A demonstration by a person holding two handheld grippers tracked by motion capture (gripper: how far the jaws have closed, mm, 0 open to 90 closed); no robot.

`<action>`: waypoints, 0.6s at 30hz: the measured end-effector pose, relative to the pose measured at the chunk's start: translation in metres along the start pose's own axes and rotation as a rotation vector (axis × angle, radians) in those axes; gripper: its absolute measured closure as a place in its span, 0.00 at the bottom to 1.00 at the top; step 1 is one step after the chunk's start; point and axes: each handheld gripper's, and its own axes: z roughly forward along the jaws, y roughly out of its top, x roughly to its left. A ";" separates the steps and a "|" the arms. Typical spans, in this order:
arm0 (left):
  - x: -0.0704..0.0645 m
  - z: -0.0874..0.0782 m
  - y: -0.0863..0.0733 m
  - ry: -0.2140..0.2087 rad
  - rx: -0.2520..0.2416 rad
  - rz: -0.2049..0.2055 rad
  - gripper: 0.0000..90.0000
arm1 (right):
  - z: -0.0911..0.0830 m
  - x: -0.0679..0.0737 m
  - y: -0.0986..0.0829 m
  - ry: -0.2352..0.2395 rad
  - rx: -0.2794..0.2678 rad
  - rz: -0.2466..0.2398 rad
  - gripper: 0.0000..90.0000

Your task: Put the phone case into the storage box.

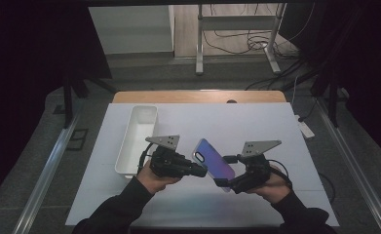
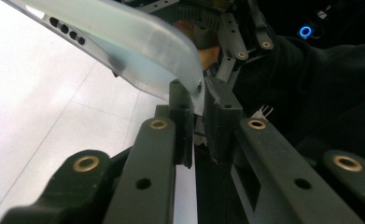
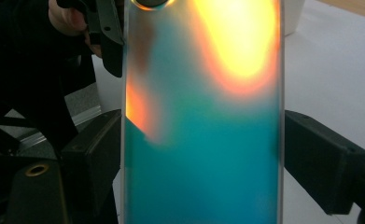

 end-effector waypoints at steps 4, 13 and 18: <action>0.001 0.001 0.000 -0.025 0.012 0.009 0.94 | 0.001 -0.001 -0.001 0.022 0.017 -0.001 0.19; -0.005 0.008 0.002 -0.059 0.039 0.064 0.98 | 0.011 -0.003 -0.004 0.103 0.070 0.024 0.18; -0.007 0.007 0.003 0.001 0.044 0.076 0.98 | 0.017 -0.001 -0.007 0.066 0.131 -0.006 0.18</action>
